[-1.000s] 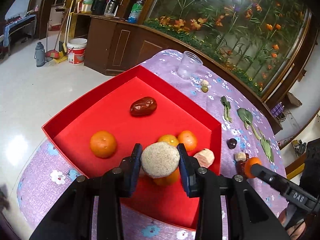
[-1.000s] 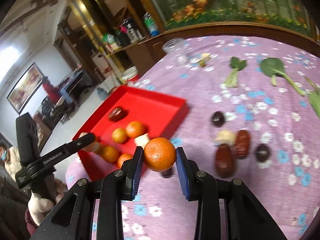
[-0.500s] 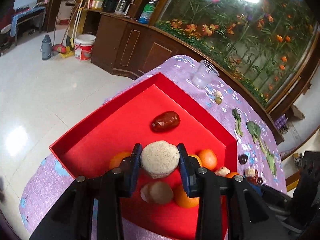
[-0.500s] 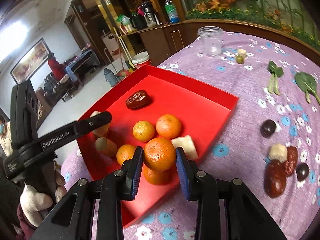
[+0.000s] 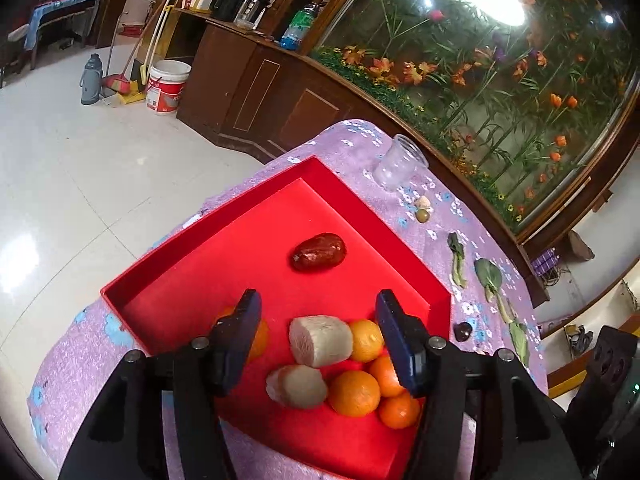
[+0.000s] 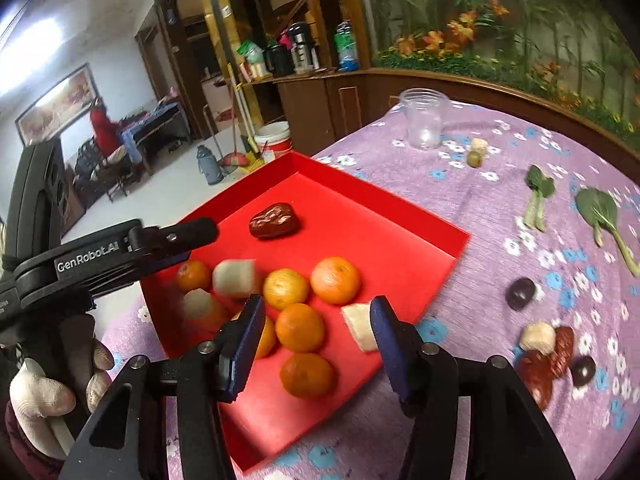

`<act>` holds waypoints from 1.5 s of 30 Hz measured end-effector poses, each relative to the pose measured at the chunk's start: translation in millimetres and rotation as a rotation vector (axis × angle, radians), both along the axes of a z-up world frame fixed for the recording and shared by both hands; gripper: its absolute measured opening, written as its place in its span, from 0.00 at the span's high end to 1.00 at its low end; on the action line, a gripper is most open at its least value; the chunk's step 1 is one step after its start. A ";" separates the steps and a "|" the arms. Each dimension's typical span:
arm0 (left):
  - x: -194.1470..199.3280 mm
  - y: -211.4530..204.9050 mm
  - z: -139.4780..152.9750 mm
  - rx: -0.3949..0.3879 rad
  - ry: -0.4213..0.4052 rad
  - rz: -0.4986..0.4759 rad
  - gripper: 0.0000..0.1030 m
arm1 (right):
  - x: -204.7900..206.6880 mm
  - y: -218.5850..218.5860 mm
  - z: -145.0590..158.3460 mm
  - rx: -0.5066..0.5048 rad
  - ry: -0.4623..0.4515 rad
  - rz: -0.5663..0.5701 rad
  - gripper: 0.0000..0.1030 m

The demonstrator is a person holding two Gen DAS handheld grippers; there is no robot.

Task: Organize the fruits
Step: 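Carry the taro and orange into the red tray and open both grippers, then withdraw both grippers from the tray toward the remaining dates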

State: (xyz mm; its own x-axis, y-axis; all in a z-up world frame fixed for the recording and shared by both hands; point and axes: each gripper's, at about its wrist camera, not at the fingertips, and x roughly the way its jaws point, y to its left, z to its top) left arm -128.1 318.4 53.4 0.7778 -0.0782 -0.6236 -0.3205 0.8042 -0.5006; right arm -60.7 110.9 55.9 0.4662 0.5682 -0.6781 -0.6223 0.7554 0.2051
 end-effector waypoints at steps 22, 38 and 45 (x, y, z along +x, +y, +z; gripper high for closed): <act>1.5 -114.4 27.0 0.103 -0.002 -0.243 0.41 | -1.6 -214.3 -16.3 0.260 0.157 -0.509 0.40; 9.2 -189.1 25.9 0.405 0.053 -0.286 0.41 | -9.1 -219.9 -25.7 0.216 0.129 -0.473 0.40; 17.1 -204.1 22.2 0.482 0.078 -0.289 0.41 | -5.8 -222.0 -27.1 0.187 0.122 -0.468 0.40</act>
